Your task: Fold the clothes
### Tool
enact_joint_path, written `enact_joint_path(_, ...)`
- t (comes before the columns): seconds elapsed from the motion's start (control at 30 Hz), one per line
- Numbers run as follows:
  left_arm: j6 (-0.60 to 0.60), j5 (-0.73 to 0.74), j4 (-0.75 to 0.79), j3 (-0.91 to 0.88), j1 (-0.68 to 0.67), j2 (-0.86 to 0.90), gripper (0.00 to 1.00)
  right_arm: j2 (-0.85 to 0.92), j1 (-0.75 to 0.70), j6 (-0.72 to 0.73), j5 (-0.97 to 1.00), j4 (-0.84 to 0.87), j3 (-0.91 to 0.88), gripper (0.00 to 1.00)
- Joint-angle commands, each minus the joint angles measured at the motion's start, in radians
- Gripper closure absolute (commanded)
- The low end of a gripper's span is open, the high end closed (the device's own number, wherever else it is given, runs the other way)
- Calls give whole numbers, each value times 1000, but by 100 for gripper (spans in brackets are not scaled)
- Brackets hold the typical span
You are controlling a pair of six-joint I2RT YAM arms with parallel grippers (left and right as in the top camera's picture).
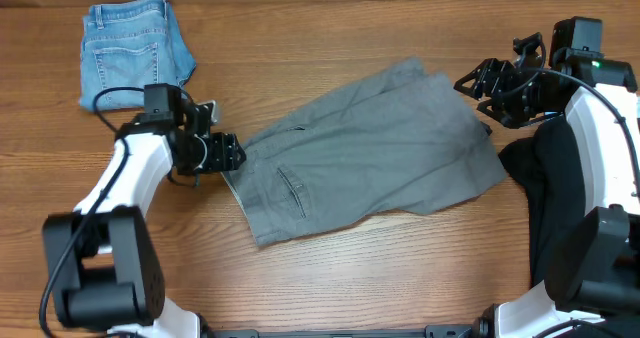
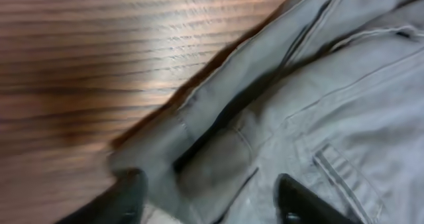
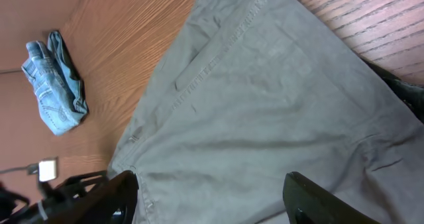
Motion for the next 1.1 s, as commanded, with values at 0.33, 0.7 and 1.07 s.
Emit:
enact_joint_path(0.33, 25, 93, -23, 40, -24, 43, 93, -1, 0, -9, 22, -21, 8, 27)
enact_joint_path(0.7, -19, -278, -372, 203, -25, -127, 95, -1, 0, -8, 56, -23, 8, 27)
enact_joint_path(1.07, -179, -531, -262, 40, -27, -50, 82, 0, 0, -8, 73, -21, 8, 25)
